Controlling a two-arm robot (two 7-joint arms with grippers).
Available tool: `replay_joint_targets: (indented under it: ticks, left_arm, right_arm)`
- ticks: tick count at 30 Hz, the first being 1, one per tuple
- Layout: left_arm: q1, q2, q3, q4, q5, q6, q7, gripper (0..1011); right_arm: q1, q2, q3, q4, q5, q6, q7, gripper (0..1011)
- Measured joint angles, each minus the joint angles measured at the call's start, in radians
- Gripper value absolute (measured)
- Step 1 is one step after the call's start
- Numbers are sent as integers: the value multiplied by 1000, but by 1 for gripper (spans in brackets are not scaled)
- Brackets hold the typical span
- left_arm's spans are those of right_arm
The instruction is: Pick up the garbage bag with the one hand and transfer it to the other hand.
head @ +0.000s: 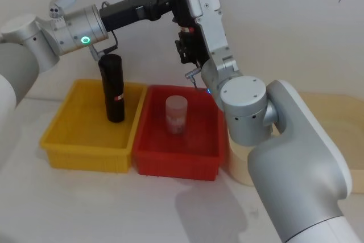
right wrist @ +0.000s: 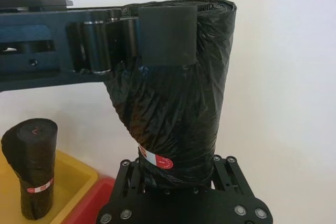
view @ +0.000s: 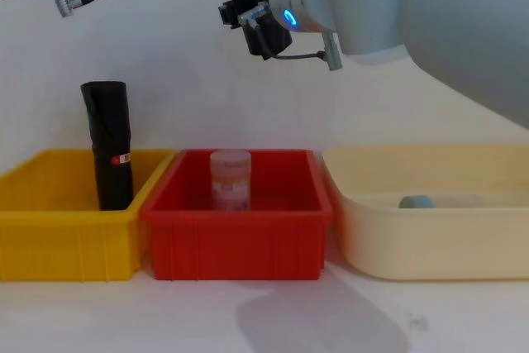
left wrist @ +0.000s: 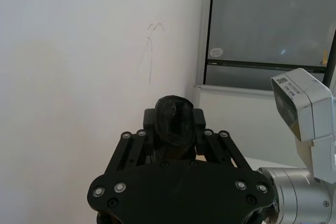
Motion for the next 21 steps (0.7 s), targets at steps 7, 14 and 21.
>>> replay_joint_targets:
  ticks: [7, 14, 21]
  left_arm:
    - [0, 0, 0, 0, 0, 0, 0, 583]
    - [0, 0, 0, 0, 0, 0, 0, 799]
    - [0, 0, 0, 0, 0, 0, 0, 992]
  right_arm:
    - [0, 0, 1, 1, 0, 0, -1, 527]
    - [-8, 9, 12, -19, -2, -2, -5, 527]
    - [-29, 37, 45, -65, -4, -1, -22, 526]
